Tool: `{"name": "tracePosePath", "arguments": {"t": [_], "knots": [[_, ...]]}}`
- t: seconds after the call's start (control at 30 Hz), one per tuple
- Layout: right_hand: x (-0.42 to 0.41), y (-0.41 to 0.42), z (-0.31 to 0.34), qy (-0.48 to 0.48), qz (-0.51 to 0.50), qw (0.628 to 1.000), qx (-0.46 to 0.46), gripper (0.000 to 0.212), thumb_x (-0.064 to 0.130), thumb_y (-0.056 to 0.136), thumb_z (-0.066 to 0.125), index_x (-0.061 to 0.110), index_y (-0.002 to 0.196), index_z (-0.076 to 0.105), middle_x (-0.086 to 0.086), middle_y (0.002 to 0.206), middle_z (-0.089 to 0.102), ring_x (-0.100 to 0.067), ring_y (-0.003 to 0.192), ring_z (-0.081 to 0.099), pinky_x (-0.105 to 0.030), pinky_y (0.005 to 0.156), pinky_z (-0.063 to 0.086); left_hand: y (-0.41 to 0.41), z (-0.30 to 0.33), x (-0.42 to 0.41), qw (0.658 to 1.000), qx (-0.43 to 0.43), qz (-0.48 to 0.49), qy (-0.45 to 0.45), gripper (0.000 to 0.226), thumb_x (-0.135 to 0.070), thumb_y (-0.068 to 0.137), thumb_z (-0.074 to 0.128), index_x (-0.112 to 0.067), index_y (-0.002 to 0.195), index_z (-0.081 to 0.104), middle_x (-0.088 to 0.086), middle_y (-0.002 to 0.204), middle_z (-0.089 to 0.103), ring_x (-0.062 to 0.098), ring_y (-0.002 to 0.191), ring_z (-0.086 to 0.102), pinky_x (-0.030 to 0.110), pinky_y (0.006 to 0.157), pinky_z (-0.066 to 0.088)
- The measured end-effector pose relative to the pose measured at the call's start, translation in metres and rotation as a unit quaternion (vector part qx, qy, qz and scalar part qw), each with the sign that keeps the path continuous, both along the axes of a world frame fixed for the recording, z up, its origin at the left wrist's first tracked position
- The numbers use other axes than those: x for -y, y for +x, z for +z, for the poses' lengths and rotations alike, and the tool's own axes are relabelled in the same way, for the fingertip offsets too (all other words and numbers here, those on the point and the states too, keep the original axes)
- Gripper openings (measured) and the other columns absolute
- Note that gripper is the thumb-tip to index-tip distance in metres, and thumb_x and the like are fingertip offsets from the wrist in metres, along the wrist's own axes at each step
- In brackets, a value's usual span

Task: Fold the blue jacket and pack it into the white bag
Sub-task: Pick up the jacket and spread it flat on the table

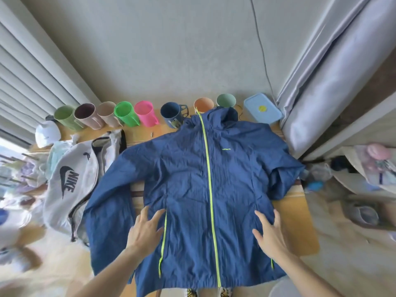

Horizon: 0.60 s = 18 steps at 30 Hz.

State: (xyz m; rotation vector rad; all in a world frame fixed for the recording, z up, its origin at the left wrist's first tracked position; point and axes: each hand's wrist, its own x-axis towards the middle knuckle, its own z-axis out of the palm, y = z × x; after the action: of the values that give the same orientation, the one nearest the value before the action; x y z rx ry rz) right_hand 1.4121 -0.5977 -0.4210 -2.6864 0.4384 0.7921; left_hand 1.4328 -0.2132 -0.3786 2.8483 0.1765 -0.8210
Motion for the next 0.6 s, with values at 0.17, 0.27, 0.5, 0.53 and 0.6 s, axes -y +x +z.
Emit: {"name": "tracePosePath", "arguments": {"t": [0.17, 0.27, 0.5, 0.53, 0.6], "knots": [[0.001, -0.015, -0.021, -0.032, -0.032, 0.998, 0.047, 0.057, 0.011, 0.092, 0.062, 0.025, 0.146, 0.051, -0.009, 0.117, 0.045, -0.028, 0.095, 0.056, -0.032, 0.076, 0.046, -0.016, -0.029, -0.004, 0.996, -0.026, 0.086, -0.007, 0.062, -0.025, 0.098, 0.050, -0.043, 0.153, 0.026, 0.014, 0.131, 0.039, 0.030, 0.108, 0.050, 0.035, 0.075, 0.048], [0.002, -0.017, -0.020, -0.040, -0.016, 0.997, 0.060, 0.055, -0.008, 0.083, 0.054, 0.018, 0.131, 0.062, 0.001, 0.098, 0.037, -0.023, 0.078, 0.052, -0.027, 0.066, 0.037, -0.019, -0.035, -0.010, 0.998, -0.025, 0.059, 0.002, 0.066, 0.002, 0.084, 0.039, -0.029, 0.141, 0.043, 0.007, 0.109, 0.054, 0.028, 0.079, 0.051, 0.032, 0.068, 0.045], [-0.004, 0.002, 0.018, -0.080, -0.052, 0.994, 0.051, 0.029, 0.024, 0.091, 0.062, 0.026, 0.120, 0.062, 0.001, 0.109, 0.049, -0.026, 0.107, 0.063, -0.035, 0.082, 0.050, 0.000, -0.010, -0.007, 0.998, -0.031, -0.002, 0.058, 0.030, -0.028, 0.086, 0.050, -0.019, 0.114, 0.060, 0.003, 0.123, 0.050, 0.025, 0.116, 0.054, 0.033, 0.083, 0.047], [-0.007, 0.021, 0.025, -0.057, -0.076, 0.992, 0.085, 0.030, 0.028, 0.091, 0.065, 0.024, 0.121, 0.064, -0.002, 0.113, 0.055, -0.027, 0.108, 0.063, -0.036, 0.082, 0.051, 0.013, -0.006, -0.002, 0.998, -0.003, -0.017, 0.064, 0.031, -0.035, 0.087, 0.052, -0.020, 0.113, 0.060, 0.003, 0.122, 0.049, 0.025, 0.115, 0.053, 0.034, 0.082, 0.046], [-0.016, 0.070, 0.046, 0.008, -0.104, 0.982, 0.155, 0.031, 0.030, 0.091, 0.067, 0.017, 0.120, 0.067, -0.008, 0.116, 0.063, -0.030, 0.108, 0.064, -0.037, 0.085, 0.051, 0.042, 0.003, 0.011, 0.996, 0.065, -0.032, 0.045, 0.036, -0.042, 0.088, 0.054, -0.020, 0.115, 0.061, 0.004, 0.119, 0.049, 0.025, 0.113, 0.053, 0.035, 0.081, 0.048]]}}
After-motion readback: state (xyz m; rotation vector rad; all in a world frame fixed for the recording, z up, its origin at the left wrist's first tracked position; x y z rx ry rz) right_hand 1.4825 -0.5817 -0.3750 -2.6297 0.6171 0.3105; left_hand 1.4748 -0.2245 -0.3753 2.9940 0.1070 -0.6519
